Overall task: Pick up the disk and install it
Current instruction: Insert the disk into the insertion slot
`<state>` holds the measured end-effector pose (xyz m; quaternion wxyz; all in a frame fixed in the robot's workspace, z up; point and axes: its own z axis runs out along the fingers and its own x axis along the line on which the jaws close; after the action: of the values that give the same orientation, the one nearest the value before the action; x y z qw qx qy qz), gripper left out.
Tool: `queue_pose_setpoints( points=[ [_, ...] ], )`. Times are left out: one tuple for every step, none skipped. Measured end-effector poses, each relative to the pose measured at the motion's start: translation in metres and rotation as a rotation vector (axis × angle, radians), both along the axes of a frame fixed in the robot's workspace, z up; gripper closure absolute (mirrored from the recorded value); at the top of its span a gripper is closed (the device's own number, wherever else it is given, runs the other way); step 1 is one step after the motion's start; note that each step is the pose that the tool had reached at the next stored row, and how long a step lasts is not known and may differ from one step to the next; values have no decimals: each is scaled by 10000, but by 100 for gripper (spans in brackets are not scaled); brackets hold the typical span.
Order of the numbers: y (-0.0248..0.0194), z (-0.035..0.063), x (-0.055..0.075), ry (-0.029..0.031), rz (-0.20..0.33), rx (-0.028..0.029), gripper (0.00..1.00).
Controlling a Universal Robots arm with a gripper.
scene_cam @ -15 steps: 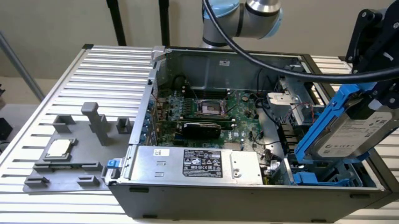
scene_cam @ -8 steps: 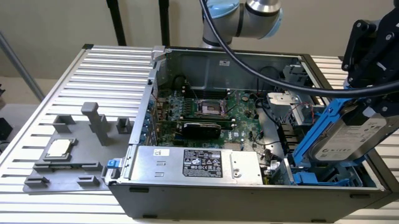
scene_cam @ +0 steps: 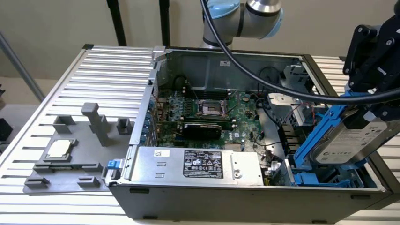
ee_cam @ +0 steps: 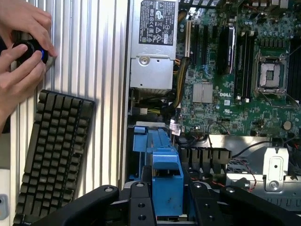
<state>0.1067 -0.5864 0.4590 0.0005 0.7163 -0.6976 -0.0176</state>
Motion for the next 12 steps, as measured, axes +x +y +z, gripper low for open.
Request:
queue_pose_setpoints(
  points=[
    [-4,-2,0,0,-2,-2,67],
    [-8,-7,0,0,-3,0,67],
    [-11,-12,0,0,-3,1,67],
    [-13,-17,0,0,-3,-2,67],
    [-14,-26,0,0,-9,-5,67],
    [-14,-37,0,0,-20,-3,67],
    [-14,-48,0,1,-38,-2,67],
    [-14,-57,0,1,-66,-1,67],
    [-14,-66,0,2,-106,-1,67],
    [-14,-72,0,5,-151,-2,67],
    [-14,-79,0,8,-198,-2,67],
    [-14,-84,0,14,-239,-2,67]
  ],
)
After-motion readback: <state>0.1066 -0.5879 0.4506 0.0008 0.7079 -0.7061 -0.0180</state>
